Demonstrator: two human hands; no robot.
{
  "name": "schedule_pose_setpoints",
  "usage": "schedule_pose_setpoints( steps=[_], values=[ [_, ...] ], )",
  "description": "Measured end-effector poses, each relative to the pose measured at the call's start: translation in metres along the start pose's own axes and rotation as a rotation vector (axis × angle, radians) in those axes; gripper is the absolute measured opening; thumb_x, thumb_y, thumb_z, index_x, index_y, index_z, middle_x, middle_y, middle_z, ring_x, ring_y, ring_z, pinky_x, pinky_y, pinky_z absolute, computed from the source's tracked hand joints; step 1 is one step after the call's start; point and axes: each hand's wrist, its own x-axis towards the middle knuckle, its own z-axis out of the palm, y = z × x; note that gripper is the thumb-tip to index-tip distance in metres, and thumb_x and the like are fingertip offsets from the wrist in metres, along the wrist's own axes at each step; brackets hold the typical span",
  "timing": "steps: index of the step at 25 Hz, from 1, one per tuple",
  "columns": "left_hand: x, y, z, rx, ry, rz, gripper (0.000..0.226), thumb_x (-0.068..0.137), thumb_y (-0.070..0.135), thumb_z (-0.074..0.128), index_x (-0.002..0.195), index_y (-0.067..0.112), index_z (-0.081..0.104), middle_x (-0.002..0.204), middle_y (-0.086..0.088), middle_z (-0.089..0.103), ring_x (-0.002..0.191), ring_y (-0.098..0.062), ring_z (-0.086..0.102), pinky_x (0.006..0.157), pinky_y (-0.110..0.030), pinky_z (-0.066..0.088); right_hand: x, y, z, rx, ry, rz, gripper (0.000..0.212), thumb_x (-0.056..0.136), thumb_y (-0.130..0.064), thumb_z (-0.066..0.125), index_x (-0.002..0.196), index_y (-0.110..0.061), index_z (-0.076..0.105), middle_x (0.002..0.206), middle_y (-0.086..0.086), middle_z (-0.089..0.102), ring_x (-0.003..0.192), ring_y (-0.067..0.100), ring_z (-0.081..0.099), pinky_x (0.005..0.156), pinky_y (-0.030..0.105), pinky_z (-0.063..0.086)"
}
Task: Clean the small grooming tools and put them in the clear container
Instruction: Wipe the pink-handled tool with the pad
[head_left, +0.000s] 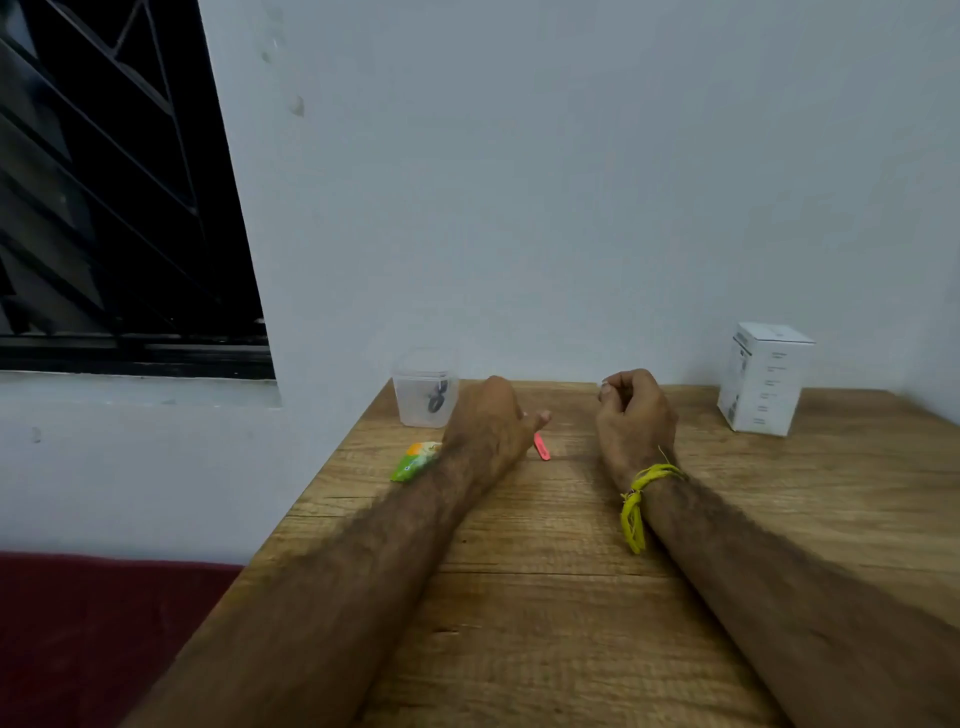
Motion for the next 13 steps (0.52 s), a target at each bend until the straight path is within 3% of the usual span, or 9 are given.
schedule_pose_setpoints(
  steps=[3, 5, 7, 9, 11, 13],
  values=[
    [0.004, 0.011, 0.012, 0.197, -0.007, -0.040, 0.056, 0.079, 0.057, 0.076, 0.106, 0.010, 0.062, 0.109, -0.006, 0.064, 0.107, -0.024, 0.059, 0.081, -0.034, 0.049, 0.000, 0.002, 0.002, -0.001, -0.019, -0.010, 0.005, 0.092, -0.011, 0.060, 0.092, -0.013, 0.065, 0.086, -0.001, 0.067, 0.090, 0.020, 0.064, 0.084, 0.033, 0.051],
    [0.007, 0.013, 0.017, 0.235, -0.038, -0.040, 0.048, 0.082, 0.045, 0.078, 0.109, 0.010, 0.060, 0.118, -0.008, 0.062, 0.113, -0.026, 0.057, 0.081, -0.033, 0.046, 0.003, 0.005, 0.004, 0.011, -0.021, -0.005, 0.004, 0.091, -0.011, 0.061, 0.091, -0.012, 0.065, 0.085, -0.002, 0.066, 0.087, 0.018, 0.063, 0.081, 0.028, 0.048],
    [0.008, 0.011, 0.019, 0.202, -0.030, -0.041, 0.031, 0.083, 0.033, 0.078, 0.094, 0.011, 0.059, 0.112, -0.008, 0.065, 0.103, -0.024, 0.060, 0.073, -0.030, 0.045, 0.006, 0.006, 0.008, 0.022, -0.019, 0.001, 0.004, 0.091, -0.011, 0.062, 0.091, -0.012, 0.065, 0.084, -0.002, 0.066, 0.084, 0.015, 0.061, 0.075, 0.019, 0.042],
    [0.009, 0.008, 0.021, 0.160, -0.018, -0.022, 0.028, 0.083, 0.031, 0.076, 0.083, 0.007, 0.061, 0.101, -0.007, 0.069, 0.097, -0.023, 0.063, 0.075, -0.030, 0.051, 0.009, 0.006, 0.010, 0.038, 0.001, 0.018, 0.004, 0.091, -0.010, 0.062, 0.091, -0.012, 0.066, 0.083, -0.002, 0.065, 0.083, 0.015, 0.060, 0.072, 0.016, 0.038],
    [0.008, 0.005, 0.023, 0.047, -0.012, -0.003, 0.028, 0.085, 0.034, 0.074, 0.079, 0.007, 0.072, 0.086, -0.005, 0.072, 0.092, -0.023, 0.067, 0.080, -0.033, 0.055, 0.010, 0.007, 0.011, 0.063, 0.017, 0.059, 0.004, 0.090, -0.011, 0.063, 0.088, -0.014, 0.066, 0.082, 0.000, 0.068, 0.083, 0.018, 0.064, 0.074, 0.022, 0.046],
    [0.005, 0.002, 0.024, -0.089, -0.001, -0.004, 0.027, 0.086, 0.033, 0.074, 0.074, 0.009, 0.073, 0.072, 0.000, 0.071, 0.081, -0.019, 0.069, 0.076, -0.031, 0.055, 0.013, 0.010, 0.013, 0.112, 0.013, 0.117, 0.011, 0.088, -0.012, 0.065, 0.080, -0.019, 0.064, 0.079, 0.002, 0.072, 0.079, 0.022, 0.069, 0.078, 0.035, 0.056]
  ],
)
